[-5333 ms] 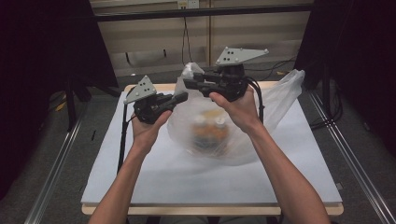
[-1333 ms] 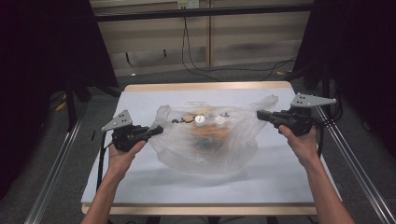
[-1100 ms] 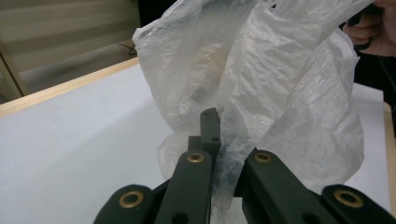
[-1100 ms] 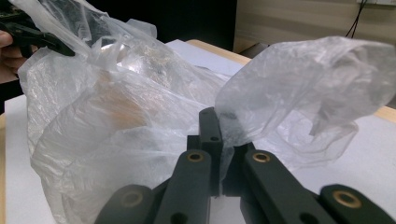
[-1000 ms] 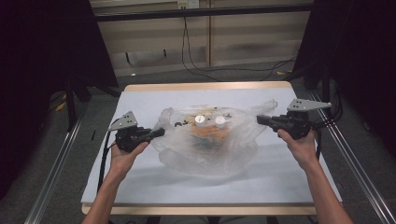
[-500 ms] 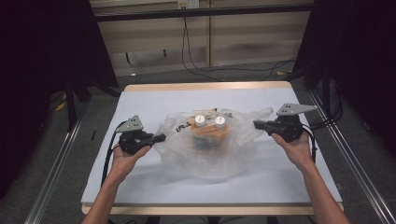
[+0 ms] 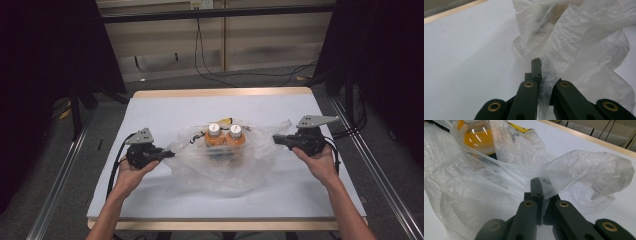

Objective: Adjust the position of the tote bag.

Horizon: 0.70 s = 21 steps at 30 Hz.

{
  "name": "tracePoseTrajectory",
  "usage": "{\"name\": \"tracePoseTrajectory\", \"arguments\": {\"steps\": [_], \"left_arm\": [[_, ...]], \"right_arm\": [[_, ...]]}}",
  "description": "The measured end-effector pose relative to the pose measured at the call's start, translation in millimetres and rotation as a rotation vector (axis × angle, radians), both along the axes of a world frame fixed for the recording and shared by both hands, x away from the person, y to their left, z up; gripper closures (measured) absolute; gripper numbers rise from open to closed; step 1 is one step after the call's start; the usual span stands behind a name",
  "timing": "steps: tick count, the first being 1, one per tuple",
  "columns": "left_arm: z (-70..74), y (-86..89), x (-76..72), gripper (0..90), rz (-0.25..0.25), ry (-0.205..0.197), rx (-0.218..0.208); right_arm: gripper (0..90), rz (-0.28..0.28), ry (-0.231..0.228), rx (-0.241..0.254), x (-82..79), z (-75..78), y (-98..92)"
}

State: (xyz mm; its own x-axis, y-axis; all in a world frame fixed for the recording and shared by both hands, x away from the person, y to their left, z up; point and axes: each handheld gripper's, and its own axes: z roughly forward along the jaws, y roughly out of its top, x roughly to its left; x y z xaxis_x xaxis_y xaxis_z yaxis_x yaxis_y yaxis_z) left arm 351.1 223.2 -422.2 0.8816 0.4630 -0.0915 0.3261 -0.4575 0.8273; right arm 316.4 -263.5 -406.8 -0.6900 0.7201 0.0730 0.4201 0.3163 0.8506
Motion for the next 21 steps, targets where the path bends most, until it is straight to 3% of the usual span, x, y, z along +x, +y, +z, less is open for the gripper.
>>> {"name": "tracePoseTrajectory", "arguments": {"steps": [5, 11, 15, 16, 21], "left_arm": [[-5.4, -2.2, 1.4, 90.0, -0.003, 0.024, 0.045], [-13.7, -4.5, 2.2, 90.0, -0.004, 0.036, 0.079], [-19.4, -9.1, 3.4, 90.0, -0.012, 0.041, 0.147], [-21.7, -11.0, 3.2, 90.0, -0.010, 0.050, 0.137], [-30.6, -16.8, 3.7, 90.0, -0.035, 0.079, 0.198]], "right_arm": [[90.0, 0.019, 0.031, -0.049, 2.4, -7.7, 6.1], [90.0, 0.034, 0.061, -0.064, 3.8, -15.0, 7.7], [90.0, 0.029, 0.075, -0.096, 3.1, -20.4, 9.0], [90.0, 0.026, 0.079, -0.106, 3.5, -22.3, 8.9], [90.0, 0.030, 0.111, -0.135, 5.8, -35.0, 9.3]]}}
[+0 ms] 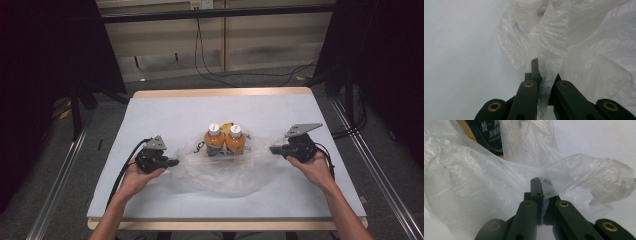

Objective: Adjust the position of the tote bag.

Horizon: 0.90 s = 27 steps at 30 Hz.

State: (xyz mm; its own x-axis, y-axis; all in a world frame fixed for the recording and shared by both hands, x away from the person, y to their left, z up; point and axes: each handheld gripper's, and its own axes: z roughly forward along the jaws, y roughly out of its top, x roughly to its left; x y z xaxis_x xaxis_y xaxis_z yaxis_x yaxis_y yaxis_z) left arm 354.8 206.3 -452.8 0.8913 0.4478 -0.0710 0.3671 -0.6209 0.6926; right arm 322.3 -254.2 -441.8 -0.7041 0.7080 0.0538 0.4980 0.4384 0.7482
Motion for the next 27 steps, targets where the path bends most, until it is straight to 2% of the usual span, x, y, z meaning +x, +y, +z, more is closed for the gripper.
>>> {"name": "tracePoseTrajectory", "arguments": {"steps": [4, 8, 9, 11, 14, 16, 19, 22, 24, 27], "left_arm": [[-5.2, 0.7, 1.8, 90.0, -0.001, 0.023, 0.011], [-8.8, 1.7, 1.1, 90.0, -0.007, 0.020, 0.027], [-10.7, 0.6, 1.0, 90.0, -0.007, 0.023, 0.019], [-12.6, -0.6, 1.0, 90.0, -0.012, 0.034, 0.029], [-15.8, -0.2, 1.6, 90.0, -0.011, 0.041, 0.027], [-18.4, 0.4, 0.4, 90.0, -0.010, 0.053, 0.030], [-19.9, 1.3, -1.9, 90.0, -0.012, 0.067, 0.032], [-21.0, 1.9, -3.5, 90.0, 0.005, 0.072, 0.025], [-21.3, 1.8, -3.8, 90.0, 0.004, 0.071, 0.020], [-21.6, 3.8, -3.4, 85.9, 0.000, 0.067, 0.008]], "right_arm": [[90.0, 0.011, 0.018, -0.025, 1.4, -7.8, 3.4], [90.0, 0.009, 0.027, -0.036, 2.2, -11.7, 3.2], [90.0, 0.007, 0.035, -0.042, 2.6, -14.2, 3.0], [90.0, 0.006, 0.048, -0.069, 3.6, -20.1, 2.9], [90.0, -0.001, 0.063, -0.084, 4.2, -25.8, 3.2], [90.0, 0.008, 0.070, -0.096, 4.3, -30.1, 4.6], [90.0, -0.006, 0.063, -0.122, 3.0, -33.0, 6.4], [89.9, -0.003, 0.062, -0.118, 2.7, -35.1, 6.4], [89.6, -0.006, 0.065, -0.096, 3.5, -36.2, 4.9], [85.6, -0.026, 0.059, -0.107, 2.5, -35.2, 5.2]]}}
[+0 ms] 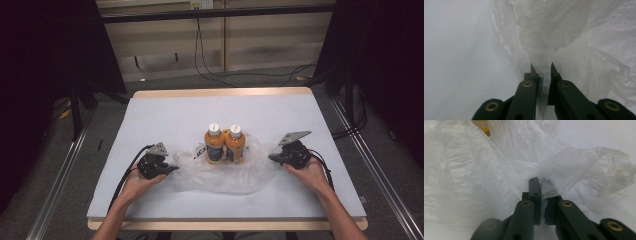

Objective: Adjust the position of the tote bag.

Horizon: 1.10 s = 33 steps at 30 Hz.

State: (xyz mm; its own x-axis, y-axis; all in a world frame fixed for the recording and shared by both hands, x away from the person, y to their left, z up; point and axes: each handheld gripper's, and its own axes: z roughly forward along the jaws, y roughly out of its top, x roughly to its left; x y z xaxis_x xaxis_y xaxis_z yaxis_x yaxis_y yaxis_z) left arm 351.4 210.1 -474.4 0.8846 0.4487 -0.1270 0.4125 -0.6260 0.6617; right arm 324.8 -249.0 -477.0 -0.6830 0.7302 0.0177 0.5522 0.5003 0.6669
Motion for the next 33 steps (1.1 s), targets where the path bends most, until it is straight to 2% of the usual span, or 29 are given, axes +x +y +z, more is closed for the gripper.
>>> {"name": "tracePoseTrajectory", "arguments": {"steps": [2, 3, 4, 6, 12, 15, 17, 21, 23, 27, 30, 32, 33], "left_arm": [[1.0, 2.3, 1.1, 80.1, 0.018, 0.002, -0.022], [3.0, 4.1, 1.6, 76.1, 0.022, -0.012, -0.020], [3.2, 4.3, 1.2, 71.7, 0.032, -0.018, -0.039], [7.4, 5.9, 0.2, 64.0, 0.046, -0.037, -0.048], [24.3, 12.3, -3.8, 36.6, 0.093, -0.099, -0.110], [32.9, 18.2, -6.8, 28.7, 0.120, -0.132, -0.172], [39.5, 26.0, -7.1, 25.0, 0.139, -0.159, -0.205], [46.8, 37.0, -6.9, 21.2, 0.182, -0.170, -0.259], [51.1, 42.4, -6.5, 19.4, 0.205, -0.170, -0.281], [62.9, 53.0, -8.0, 20.2, 0.235, -0.190, -0.329], [71.8, 57.2, -12.2, 24.9, 0.237, -0.214, -0.333], [76.1, 56.4, -14.7, 32.5, 0.218, -0.228, -0.330], [77.7, 54.2, -15.9, 35.4, 0.206, -0.221, -0.329]], "right_arm": [[78.7, -0.011, -0.006, 0.014, -0.8, 1.5, -1.5], [76.1, -0.015, -0.008, 0.036, -1.0, 2.9, -3.7], [72.8, -0.019, -0.015, 0.062, -1.2, 5.3, -6.1], [62.5, -0.026, -0.025, 0.116, -1.5, 9.6, -9.6], [36.4, -0.046, -0.049, 0.146, -4.4, 19.2, -12.6], [28.9, -0.063, -0.069, 0.158, -6.1, 25.5, -15.4], [19.4, -0.093, -0.094, 0.157, -6.5, 31.3, -18.5], [14.1, -0.130, -0.141, 0.223, -8.8, 45.2, -29.6], [13.8, -0.151, -0.164, 0.243, -11.0, 51.7, -33.6], [15.6, -0.150, -0.206, 0.277, -15.2, 62.2, -37.1], [21.5, -0.135, -0.225, 0.277, -18.0, 69.6, -32.7], [27.8, -0.110, -0.231, 0.271, -19.2, 73.6, -28.0], [30.5, -0.087, -0.226, 0.266, -19.9, 76.2, -23.8]]}}
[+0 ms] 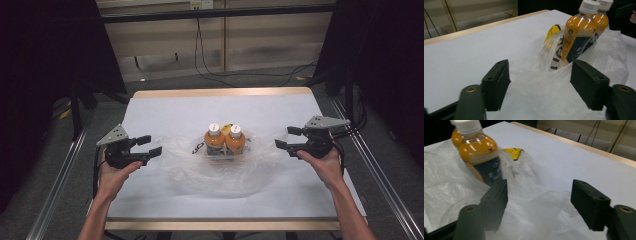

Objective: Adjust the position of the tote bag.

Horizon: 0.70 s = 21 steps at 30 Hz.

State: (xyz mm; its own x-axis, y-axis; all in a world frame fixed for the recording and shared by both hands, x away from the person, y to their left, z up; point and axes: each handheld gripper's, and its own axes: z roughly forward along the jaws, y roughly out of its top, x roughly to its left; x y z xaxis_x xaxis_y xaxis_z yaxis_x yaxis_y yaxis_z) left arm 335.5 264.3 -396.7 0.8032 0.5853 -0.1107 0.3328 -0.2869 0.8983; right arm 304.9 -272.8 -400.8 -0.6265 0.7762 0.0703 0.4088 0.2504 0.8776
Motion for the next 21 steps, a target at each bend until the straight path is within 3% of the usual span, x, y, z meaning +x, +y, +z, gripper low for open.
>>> {"name": "tracePoseTrajectory", "arguments": {"steps": [1, 3, 5, 10, 14, 15, 21], "left_arm": [[1.6, -2.7, -0.8, 36.2, -0.016, -0.001, 0.010], [3.6, -10.9, -1.0, 46.2, -0.071, -0.005, 0.030], [3.9, -23.3, 1.3, 48.5, -0.114, 0.004, 0.051], [1.5, -51.4, 10.9, 67.5, -0.186, 0.018, 0.098], [-1.7, -73.3, 20.5, 79.1, -0.229, 0.045, 0.130], [-3.1, -79.2, 23.0, 81.4, -0.230, 0.054, 0.123], [-10.6, -110.3, 31.9, 86.0, -0.285, 0.077, 0.205]], "right_arm": [[31.2, 0.015, 0.000, -0.008, -0.3, 1.8, 3.3], [37.4, 0.046, 0.003, -0.003, -0.9, 4.7, 9.6], [44.7, 0.080, 0.010, -0.010, 0.0, 6.1, 15.3], [67.3, 0.149, 0.049, -0.047, 8.9, 0.4, 36.4], [75.3, 0.187, 0.074, -0.063, 18.1, -2.1, 49.2], [75.9, 0.189, 0.077, -0.065, 20.6, -1.9, 52.1], [87.4, 0.244, 0.107, -0.101, 32.6, -0.5, 66.5]]}}
